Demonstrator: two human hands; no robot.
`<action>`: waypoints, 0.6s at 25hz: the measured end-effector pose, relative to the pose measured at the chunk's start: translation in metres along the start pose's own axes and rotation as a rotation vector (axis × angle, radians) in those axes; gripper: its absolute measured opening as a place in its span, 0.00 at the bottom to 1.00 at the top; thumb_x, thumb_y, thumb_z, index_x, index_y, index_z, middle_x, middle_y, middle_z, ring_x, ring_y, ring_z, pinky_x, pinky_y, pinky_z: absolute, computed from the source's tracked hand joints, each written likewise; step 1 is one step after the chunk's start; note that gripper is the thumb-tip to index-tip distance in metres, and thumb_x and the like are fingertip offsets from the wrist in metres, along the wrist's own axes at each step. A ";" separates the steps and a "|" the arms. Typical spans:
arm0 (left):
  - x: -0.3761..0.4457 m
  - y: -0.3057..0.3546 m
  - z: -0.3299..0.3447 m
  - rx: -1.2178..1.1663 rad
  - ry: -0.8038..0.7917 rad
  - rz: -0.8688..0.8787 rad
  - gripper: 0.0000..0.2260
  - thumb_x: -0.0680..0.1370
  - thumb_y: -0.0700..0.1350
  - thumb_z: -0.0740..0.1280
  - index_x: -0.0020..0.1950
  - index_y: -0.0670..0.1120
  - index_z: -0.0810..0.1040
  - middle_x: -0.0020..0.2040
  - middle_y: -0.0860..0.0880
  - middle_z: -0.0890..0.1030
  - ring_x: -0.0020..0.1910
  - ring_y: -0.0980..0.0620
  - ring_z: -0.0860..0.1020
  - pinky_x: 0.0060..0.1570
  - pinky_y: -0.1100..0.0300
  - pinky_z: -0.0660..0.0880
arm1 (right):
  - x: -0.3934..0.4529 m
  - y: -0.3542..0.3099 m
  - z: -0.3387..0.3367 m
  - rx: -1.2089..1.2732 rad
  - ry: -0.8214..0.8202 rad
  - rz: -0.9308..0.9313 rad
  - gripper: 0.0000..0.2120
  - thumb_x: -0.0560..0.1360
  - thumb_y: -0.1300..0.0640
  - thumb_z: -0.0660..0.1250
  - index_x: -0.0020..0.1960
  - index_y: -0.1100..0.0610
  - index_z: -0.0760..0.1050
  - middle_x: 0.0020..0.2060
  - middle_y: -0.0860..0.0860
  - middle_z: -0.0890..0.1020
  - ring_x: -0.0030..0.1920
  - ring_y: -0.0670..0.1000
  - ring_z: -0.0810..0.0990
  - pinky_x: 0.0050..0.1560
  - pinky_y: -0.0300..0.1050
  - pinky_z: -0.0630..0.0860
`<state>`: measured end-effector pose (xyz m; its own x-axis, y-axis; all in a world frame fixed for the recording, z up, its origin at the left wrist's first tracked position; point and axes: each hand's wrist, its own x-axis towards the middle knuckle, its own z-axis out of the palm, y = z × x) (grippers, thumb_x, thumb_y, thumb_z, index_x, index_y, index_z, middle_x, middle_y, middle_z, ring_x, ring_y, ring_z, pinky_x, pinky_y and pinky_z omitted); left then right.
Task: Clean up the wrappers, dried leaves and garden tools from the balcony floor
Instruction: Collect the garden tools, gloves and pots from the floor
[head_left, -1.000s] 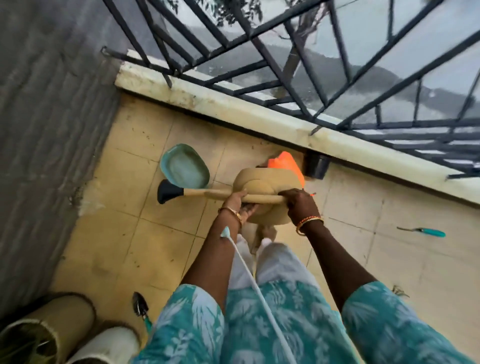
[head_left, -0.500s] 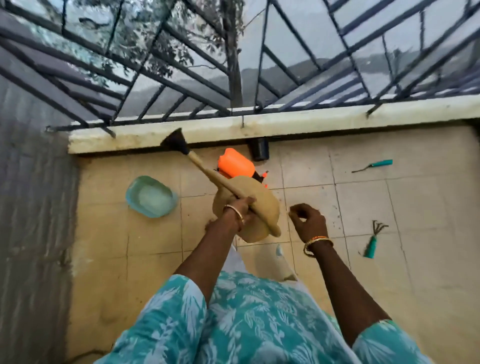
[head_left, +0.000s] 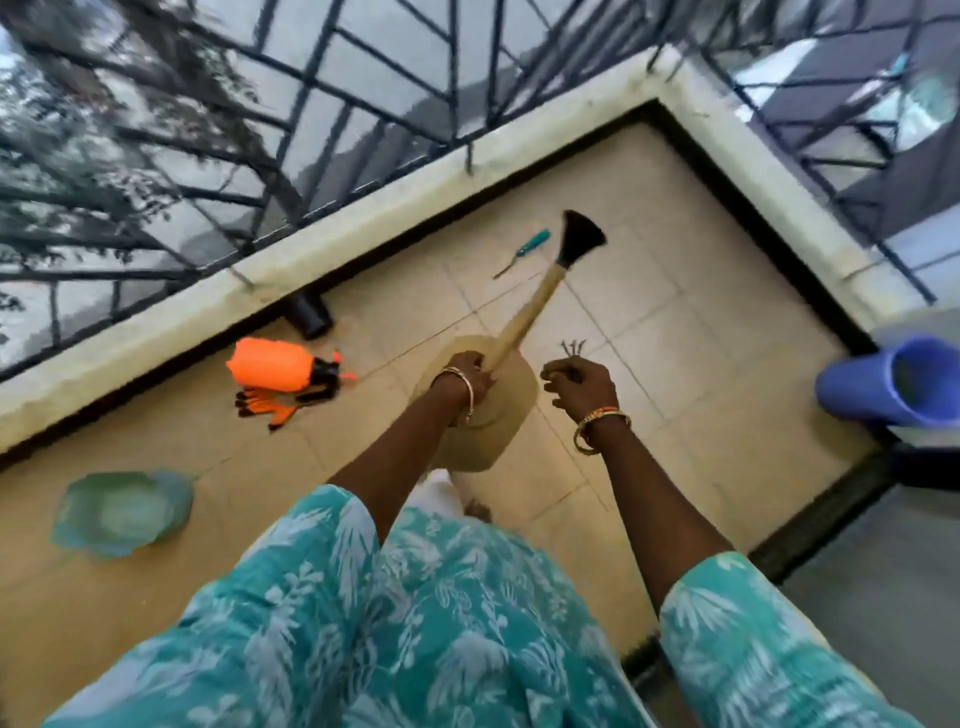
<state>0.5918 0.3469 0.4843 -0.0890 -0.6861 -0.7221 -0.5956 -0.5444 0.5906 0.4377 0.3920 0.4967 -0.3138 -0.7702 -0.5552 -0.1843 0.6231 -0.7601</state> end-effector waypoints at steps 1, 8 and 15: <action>0.006 0.023 0.015 0.098 -0.040 0.043 0.19 0.77 0.41 0.68 0.66 0.35 0.73 0.63 0.36 0.76 0.60 0.38 0.76 0.58 0.51 0.73 | 0.011 0.002 -0.020 0.037 0.034 0.031 0.08 0.75 0.70 0.61 0.51 0.68 0.77 0.42 0.59 0.80 0.38 0.54 0.79 0.35 0.39 0.75; 0.054 0.156 0.106 0.500 -0.232 0.304 0.21 0.79 0.45 0.65 0.71 0.43 0.69 0.68 0.43 0.73 0.66 0.43 0.71 0.63 0.56 0.65 | 0.085 0.001 -0.153 -0.024 0.348 0.221 0.12 0.75 0.60 0.64 0.57 0.61 0.75 0.51 0.61 0.81 0.51 0.60 0.80 0.50 0.49 0.78; 0.112 0.287 0.177 0.730 -0.326 0.576 0.18 0.77 0.43 0.64 0.67 0.49 0.73 0.61 0.44 0.79 0.61 0.41 0.74 0.63 0.46 0.68 | 0.135 -0.006 -0.251 0.752 0.445 0.426 0.09 0.77 0.56 0.66 0.52 0.62 0.72 0.44 0.61 0.80 0.38 0.55 0.80 0.47 0.53 0.78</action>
<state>0.2694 0.1990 0.5089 -0.6710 -0.5262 -0.5224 -0.7288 0.3383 0.5953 0.1625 0.3180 0.5111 -0.5686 -0.2823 -0.7727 0.6209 0.4689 -0.6282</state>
